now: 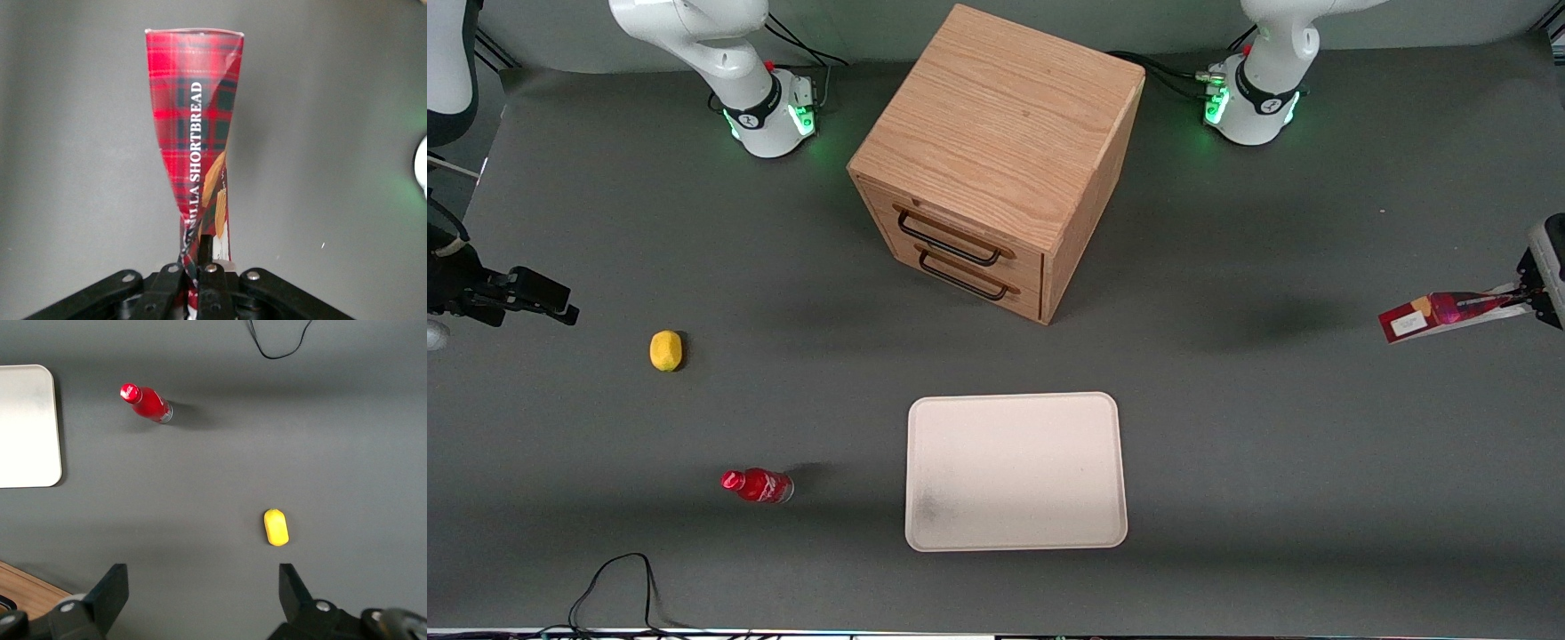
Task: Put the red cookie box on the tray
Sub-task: 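Carry the cookie box with the left gripper over the white tray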
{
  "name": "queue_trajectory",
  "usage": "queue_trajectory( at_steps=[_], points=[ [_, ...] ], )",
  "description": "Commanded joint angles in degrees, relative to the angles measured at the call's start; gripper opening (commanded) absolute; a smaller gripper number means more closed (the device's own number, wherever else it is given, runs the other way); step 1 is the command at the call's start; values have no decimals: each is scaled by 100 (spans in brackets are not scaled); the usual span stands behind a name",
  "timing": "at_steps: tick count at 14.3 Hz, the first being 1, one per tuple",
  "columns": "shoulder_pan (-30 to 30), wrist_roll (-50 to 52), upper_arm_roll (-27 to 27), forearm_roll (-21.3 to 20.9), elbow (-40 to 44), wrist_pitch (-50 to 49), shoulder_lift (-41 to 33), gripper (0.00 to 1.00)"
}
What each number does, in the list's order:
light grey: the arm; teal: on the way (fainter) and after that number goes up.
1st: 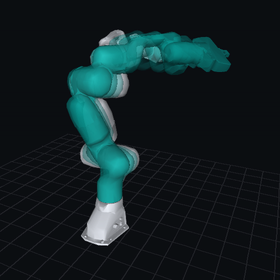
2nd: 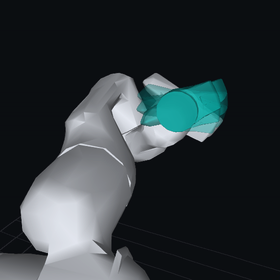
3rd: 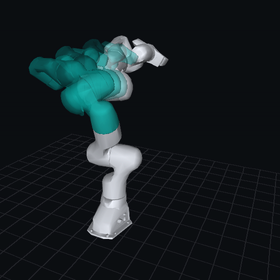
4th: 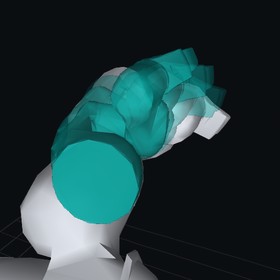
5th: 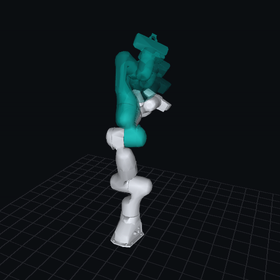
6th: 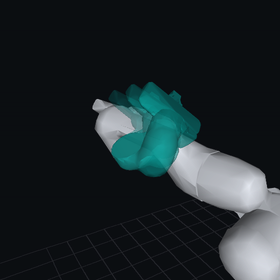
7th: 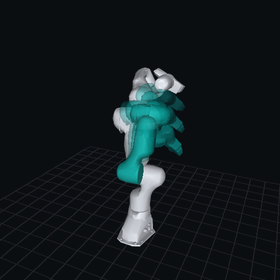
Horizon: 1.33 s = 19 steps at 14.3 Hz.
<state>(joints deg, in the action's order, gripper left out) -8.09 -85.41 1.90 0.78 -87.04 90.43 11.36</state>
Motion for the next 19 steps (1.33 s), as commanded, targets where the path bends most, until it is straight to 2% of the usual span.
queue_trajectory(
  at_steps=[1,6,10,14,17,19],
  points=[
    [368,1320,-49,334,389,-167,278,0],
    [1536,4439,-67,414,723,131,638,0],
    [2240,6725,-145,466,1407,570,1340,0],
    [2601,8844,-357,467,2374,1405,2447,0],
    [2663,10066,-611,467,2973,1836,3159,0],
    [2803,10412,-612,449,3035,2284,3511,0]
  ],
)
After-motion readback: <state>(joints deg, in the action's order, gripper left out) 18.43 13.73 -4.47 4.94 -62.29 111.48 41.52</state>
